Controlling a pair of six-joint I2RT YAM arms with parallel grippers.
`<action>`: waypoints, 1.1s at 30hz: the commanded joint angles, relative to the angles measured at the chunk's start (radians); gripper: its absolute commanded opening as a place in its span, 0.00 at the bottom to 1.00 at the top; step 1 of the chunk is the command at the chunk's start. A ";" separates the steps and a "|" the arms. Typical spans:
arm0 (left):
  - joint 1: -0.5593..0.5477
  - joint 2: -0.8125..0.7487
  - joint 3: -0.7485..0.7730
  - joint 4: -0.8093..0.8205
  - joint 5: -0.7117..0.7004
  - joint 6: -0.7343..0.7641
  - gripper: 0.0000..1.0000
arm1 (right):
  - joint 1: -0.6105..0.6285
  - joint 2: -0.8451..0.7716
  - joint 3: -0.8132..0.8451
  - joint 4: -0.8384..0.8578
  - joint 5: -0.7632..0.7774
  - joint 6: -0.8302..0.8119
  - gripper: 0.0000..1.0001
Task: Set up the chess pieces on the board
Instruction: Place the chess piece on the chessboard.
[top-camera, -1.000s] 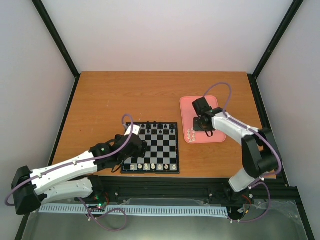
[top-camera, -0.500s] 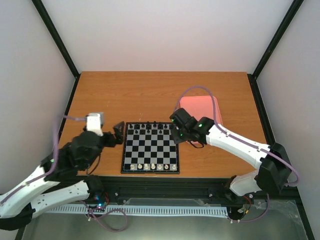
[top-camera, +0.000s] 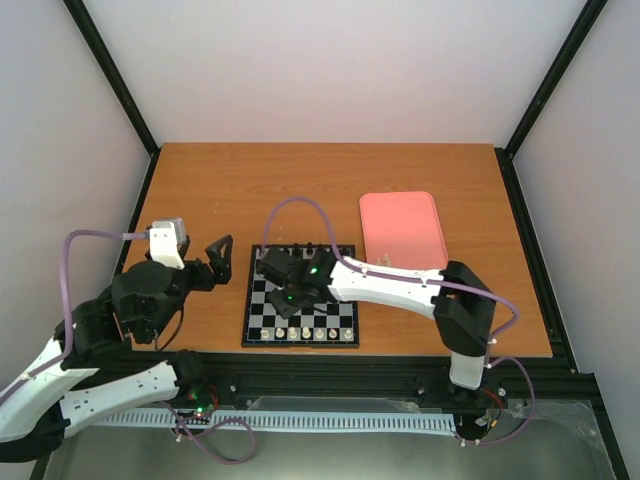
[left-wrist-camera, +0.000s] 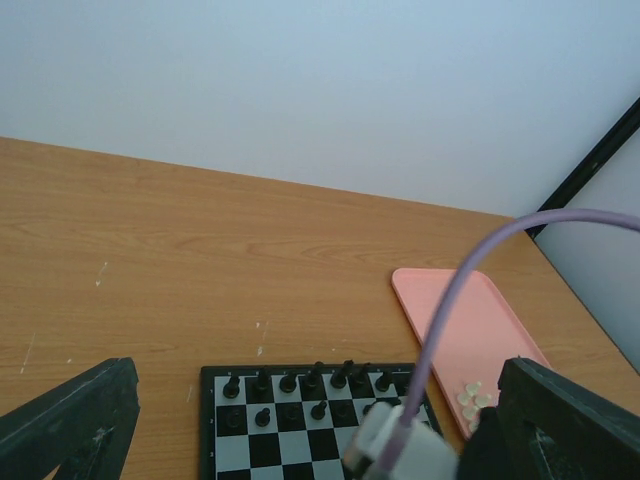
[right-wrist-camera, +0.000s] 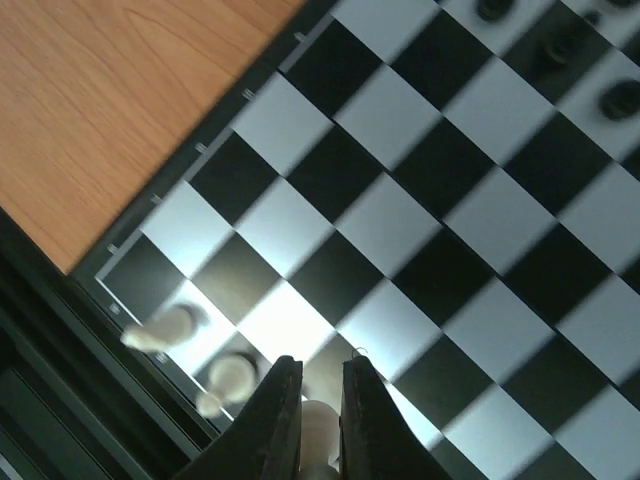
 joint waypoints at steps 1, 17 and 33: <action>0.005 -0.009 0.074 -0.033 0.018 0.033 1.00 | 0.031 0.097 0.135 -0.024 -0.025 -0.016 0.03; 0.005 -0.125 0.123 -0.064 -0.027 0.078 1.00 | 0.097 0.422 0.473 -0.135 -0.107 -0.078 0.03; 0.005 -0.135 0.106 -0.059 -0.018 0.077 1.00 | 0.169 0.452 0.445 -0.137 -0.070 -0.049 0.03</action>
